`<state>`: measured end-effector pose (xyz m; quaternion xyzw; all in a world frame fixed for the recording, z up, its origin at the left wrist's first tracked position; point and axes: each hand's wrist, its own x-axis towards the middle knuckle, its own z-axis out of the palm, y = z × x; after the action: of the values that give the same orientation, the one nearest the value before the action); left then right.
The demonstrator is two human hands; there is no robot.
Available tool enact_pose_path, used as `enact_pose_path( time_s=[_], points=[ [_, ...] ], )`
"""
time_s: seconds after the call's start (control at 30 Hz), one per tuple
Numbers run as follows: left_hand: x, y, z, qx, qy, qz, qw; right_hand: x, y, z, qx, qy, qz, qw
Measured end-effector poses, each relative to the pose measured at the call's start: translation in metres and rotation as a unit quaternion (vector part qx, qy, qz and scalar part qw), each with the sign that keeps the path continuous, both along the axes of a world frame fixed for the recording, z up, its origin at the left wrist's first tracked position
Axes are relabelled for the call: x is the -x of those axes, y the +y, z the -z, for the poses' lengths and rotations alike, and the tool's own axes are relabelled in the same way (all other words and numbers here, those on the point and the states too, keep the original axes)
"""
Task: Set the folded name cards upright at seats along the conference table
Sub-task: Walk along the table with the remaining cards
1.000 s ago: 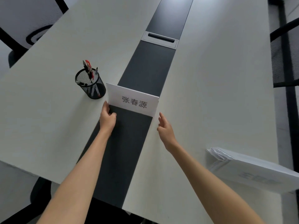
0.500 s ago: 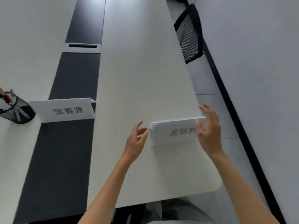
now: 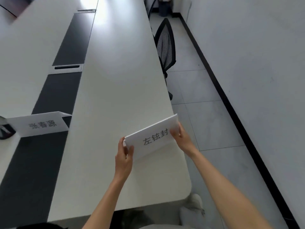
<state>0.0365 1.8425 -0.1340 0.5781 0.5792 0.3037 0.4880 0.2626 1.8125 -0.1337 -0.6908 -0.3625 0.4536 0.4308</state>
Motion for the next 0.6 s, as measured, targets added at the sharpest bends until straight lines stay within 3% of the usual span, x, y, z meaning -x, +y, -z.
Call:
enact_pose_path(
  time_s=[0.27,0.6],
  points=[
    [-0.098,-0.057,-0.019,-0.020,0.011,-0.134,0.991,-0.093,-0.025,-0.007,-0.024,-0.009,-0.056,0.998],
    [-0.169,-0.033,-0.051,-0.007,0.047,-0.183,0.982,-0.171,0.009,-0.018,-0.022,-0.048,-0.093,0.994]
  ],
)
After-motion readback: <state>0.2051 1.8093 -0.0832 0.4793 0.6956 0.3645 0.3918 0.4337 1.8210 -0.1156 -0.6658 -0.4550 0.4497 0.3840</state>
